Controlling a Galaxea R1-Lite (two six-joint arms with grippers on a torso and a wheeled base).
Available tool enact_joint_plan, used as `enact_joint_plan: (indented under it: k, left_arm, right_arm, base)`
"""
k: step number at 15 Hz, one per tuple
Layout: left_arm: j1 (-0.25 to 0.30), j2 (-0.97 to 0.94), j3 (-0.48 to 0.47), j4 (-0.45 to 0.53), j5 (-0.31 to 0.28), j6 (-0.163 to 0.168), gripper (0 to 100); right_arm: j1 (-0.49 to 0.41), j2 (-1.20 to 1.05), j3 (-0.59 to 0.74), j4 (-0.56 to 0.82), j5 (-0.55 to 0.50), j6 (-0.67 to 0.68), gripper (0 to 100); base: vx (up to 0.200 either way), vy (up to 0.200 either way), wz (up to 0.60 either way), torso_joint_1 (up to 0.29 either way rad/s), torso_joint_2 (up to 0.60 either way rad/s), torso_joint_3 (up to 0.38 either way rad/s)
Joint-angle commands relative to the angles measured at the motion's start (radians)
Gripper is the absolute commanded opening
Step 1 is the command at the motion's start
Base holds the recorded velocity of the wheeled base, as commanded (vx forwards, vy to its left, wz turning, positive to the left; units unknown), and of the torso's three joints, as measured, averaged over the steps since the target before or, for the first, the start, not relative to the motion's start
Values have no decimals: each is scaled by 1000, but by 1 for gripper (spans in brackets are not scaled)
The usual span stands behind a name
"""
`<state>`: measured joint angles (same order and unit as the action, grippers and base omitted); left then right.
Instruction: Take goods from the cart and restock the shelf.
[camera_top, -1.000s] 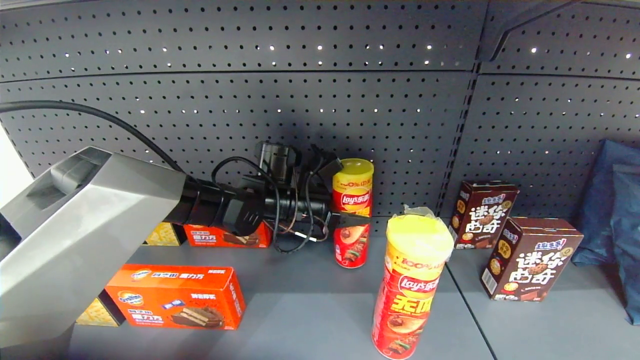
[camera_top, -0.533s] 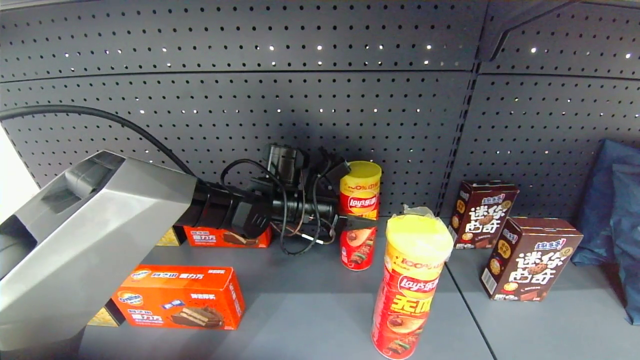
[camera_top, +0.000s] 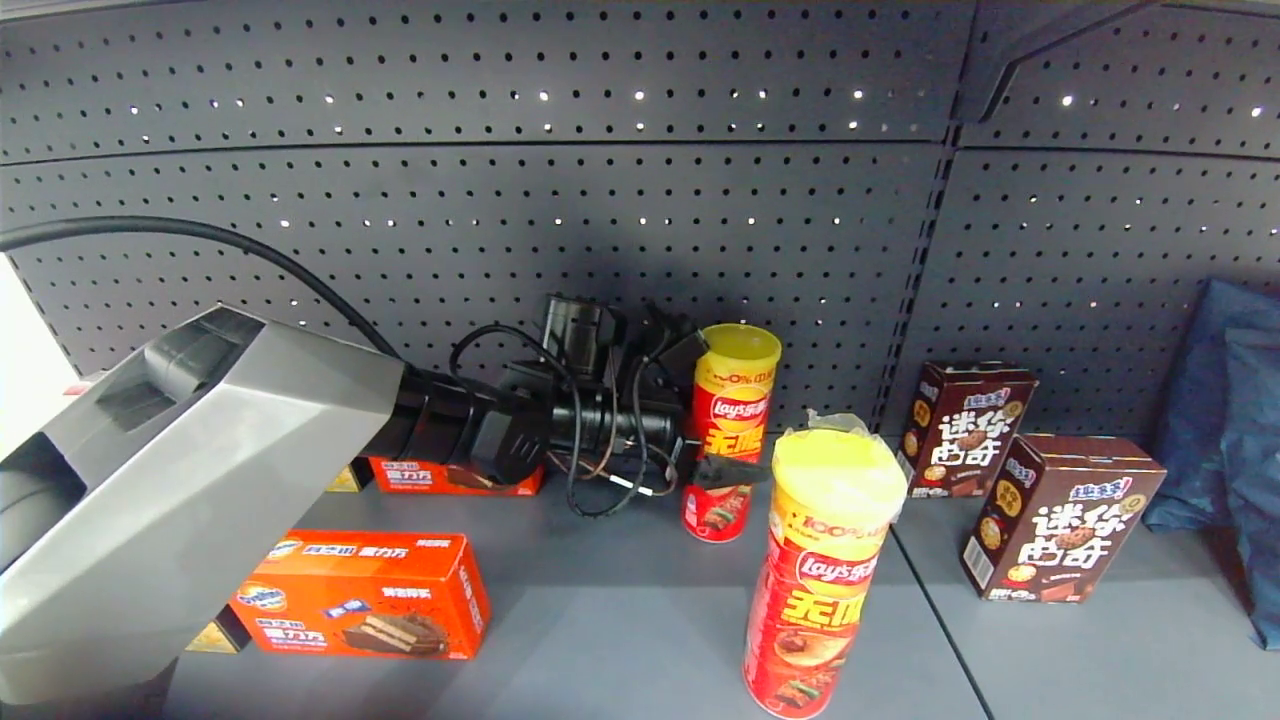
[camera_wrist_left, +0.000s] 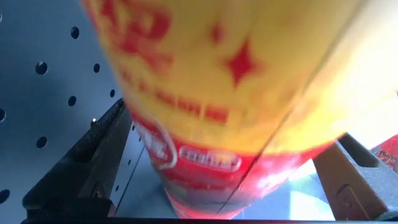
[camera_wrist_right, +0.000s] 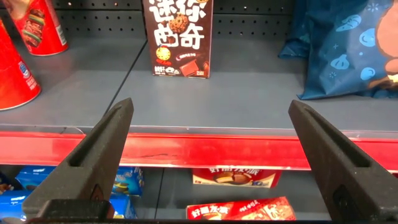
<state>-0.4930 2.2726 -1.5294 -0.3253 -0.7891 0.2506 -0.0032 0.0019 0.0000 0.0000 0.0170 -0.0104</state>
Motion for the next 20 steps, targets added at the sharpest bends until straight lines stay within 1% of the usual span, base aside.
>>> enact_joint_plan:
  k: [1, 4, 6, 7, 8, 9, 10, 12, 13, 15, 16, 17, 18, 19, 20]
  left_arm:
    - [4, -13, 20, 0, 1, -1, 100]
    - [13, -84, 104, -1, -1, 2, 100]
    - [39, -153, 187, -23, 1, 4, 100]
    - [56, -183, 219, -37, -1, 4, 100]
    - [56, -185, 222, -38, -1, 4, 100]
    - [79, -234, 271, -43, -1, 4, 100]
    - [88, -263, 302, -44, 1, 4, 100]
    - [90, -332, 360, -46, 4, 4, 100]
    - [90, -350, 376, -46, 16, 4, 100]
    - [82, -420, 436, -46, 208, 4, 100]
    - [77, -438, 459, -46, 277, 4, 100]
    - [76, -447, 472, -46, 307, 4, 100]
    - [74, -459, 499, -44, 369, 4, 100]
    - [70, -462, 511, -46, 410, 4, 100]
    - [70, -462, 511, -46, 410, 4, 100]
  right_arm:
    - [0, 0, 0, 0, 0, 0, 100]
    - [0, 0, 0, 0, 0, 0, 100]
    - [0, 0, 0, 0, 1, 0, 100]
    - [0, 0, 0, 0, 0, 0, 100]
    - [0, 0, 0, 0, 0, 0, 100]
    - [0, 0, 0, 0, 1, 0, 100]
    - [0, 0, 0, 0, 0, 0, 100]
    - [0, 0, 0, 0, 1, 0, 100]
    - [0, 0, 0, 0, 1, 0, 100]
    - [0, 0, 0, 0, 0, 0, 100]
    - [0, 0, 0, 0, 1, 0, 100]
    - [0, 0, 0, 0, 0, 0, 100]
    - [0, 0, 0, 0, 0, 0, 100]
    - [0, 0, 0, 0, 0, 0, 100]
    - [0, 0, 0, 0, 0, 0, 100]
  base:
    - [0, 0, 0, 0, 0, 0]
    - [0, 0, 0, 0, 0, 0]
    - [0, 0, 0, 0, 0, 0]
    - [0, 0, 0, 0, 0, 0]
    - [0, 0, 0, 0, 0, 0]
    - [0, 0, 0, 0, 0, 0]
    - [0, 0, 0, 0, 0, 0]
    - [0, 0, 0, 0, 0, 0]
    - [0, 0, 0, 0, 0, 0]
    - [0, 0, 0, 0, 0, 0]
    - [0, 0, 0, 0, 0, 0]
    - [0, 0, 0, 0, 0, 0]
    - [0, 0, 0, 0, 0, 0]
    - [0, 0, 0, 0, 0, 0]
    - [0, 0, 0, 0, 0, 0]
